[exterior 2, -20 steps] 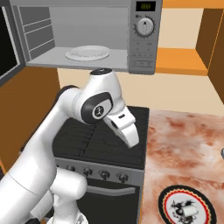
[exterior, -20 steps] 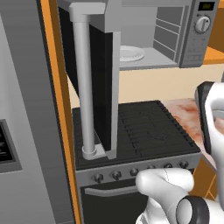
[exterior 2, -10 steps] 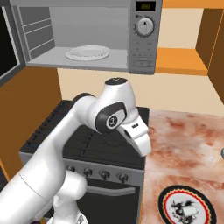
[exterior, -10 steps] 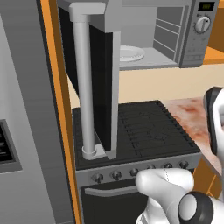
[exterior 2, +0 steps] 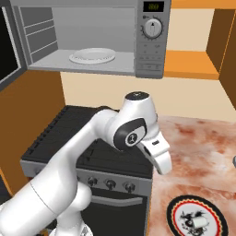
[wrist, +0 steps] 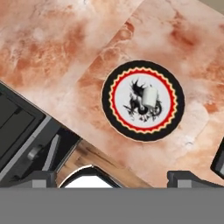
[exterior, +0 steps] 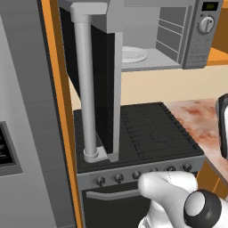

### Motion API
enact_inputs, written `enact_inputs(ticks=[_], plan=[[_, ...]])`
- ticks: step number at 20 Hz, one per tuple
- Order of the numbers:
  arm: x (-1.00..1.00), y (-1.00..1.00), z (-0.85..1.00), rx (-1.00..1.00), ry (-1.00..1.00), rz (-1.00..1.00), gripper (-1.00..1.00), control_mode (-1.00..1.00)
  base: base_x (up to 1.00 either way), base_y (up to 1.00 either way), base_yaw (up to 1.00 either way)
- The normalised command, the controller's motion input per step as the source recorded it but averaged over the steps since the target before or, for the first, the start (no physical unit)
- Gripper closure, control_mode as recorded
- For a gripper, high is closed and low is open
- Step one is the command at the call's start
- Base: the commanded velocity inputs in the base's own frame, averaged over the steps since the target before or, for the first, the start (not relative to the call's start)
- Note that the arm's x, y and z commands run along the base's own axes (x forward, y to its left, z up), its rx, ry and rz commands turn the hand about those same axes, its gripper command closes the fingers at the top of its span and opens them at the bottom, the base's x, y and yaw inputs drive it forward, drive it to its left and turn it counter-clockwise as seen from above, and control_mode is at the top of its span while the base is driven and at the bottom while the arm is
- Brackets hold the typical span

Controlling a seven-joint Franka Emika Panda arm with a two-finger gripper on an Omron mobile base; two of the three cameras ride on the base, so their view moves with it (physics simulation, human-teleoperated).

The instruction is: Pick the marshmallow from the counter and place it in the microwave. Then turn on the microwave.

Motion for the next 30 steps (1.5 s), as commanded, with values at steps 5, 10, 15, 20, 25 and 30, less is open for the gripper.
enact_inputs(ticks=[5,10,15,20,25,30], plan=[[-0.1,-0.34,-0.17,0.01,0.0,-0.03,-1.0,-1.0,0.0,0.0,0.0],[-0.1,-0.3,-0.2,0.02,0.0,-0.04,-1.0,-1.0,0.0,0.0,0.0],[-0.08,-0.27,-0.16,0.03,0.0,-0.04,-1.0,-1.0,0.0,0.0,0.0],[-0.01,-0.18,-0.11,0.02,0.01,-0.05,-1.0,-1.0,0.0,0.0,0.0],[0.0,-0.17,-0.11,0.02,0.02,-0.05,-1.0,-1.0,0.0,0.0,0.0],[0.0,-0.15,-0.1,0.02,0.01,-0.04,-1.0,-1.0,0.0,0.0,0.0]])
